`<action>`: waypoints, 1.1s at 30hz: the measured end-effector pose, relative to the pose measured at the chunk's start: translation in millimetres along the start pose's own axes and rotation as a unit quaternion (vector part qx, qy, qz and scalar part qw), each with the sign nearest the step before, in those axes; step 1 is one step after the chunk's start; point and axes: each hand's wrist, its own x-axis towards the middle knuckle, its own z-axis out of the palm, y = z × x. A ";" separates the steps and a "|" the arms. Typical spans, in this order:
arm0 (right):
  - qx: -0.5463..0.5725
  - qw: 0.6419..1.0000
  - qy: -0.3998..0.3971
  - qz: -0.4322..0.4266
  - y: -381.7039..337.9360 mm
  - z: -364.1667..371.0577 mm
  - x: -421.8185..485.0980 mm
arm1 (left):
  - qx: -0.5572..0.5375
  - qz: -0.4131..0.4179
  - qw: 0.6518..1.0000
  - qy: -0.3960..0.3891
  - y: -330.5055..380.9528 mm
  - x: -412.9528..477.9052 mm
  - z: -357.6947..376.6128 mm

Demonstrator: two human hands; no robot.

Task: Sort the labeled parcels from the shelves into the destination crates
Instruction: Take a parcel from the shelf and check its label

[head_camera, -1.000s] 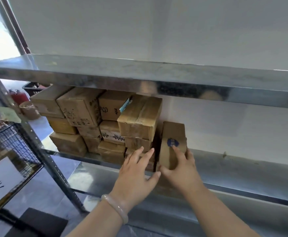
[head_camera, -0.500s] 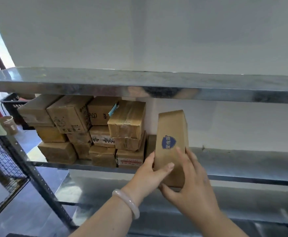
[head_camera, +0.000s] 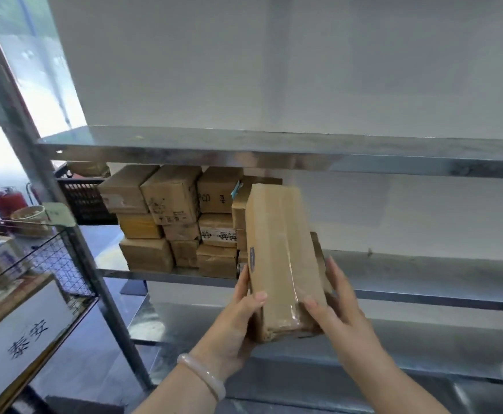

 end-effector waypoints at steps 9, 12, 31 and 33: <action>-0.245 0.962 -0.049 -0.106 -12.0 92.5 -12.7 | 0.157 0.042 0.974 0.159 34.1 -86.6 -63.7; -0.340 0.919 -0.083 -0.180 -17.2 128.4 -23.3 | 0.126 0.053 0.971 0.198 44.7 -115.0 -86.2; -0.285 0.863 -0.260 -0.326 -51.4 312.9 -43.1 | 0.058 0.187 0.893 0.405 101.8 -247.9 -200.4; -0.276 0.854 -0.283 -0.339 -53.0 332.5 -29.9 | 0.064 0.196 0.875 0.438 111.7 -254.3 -214.2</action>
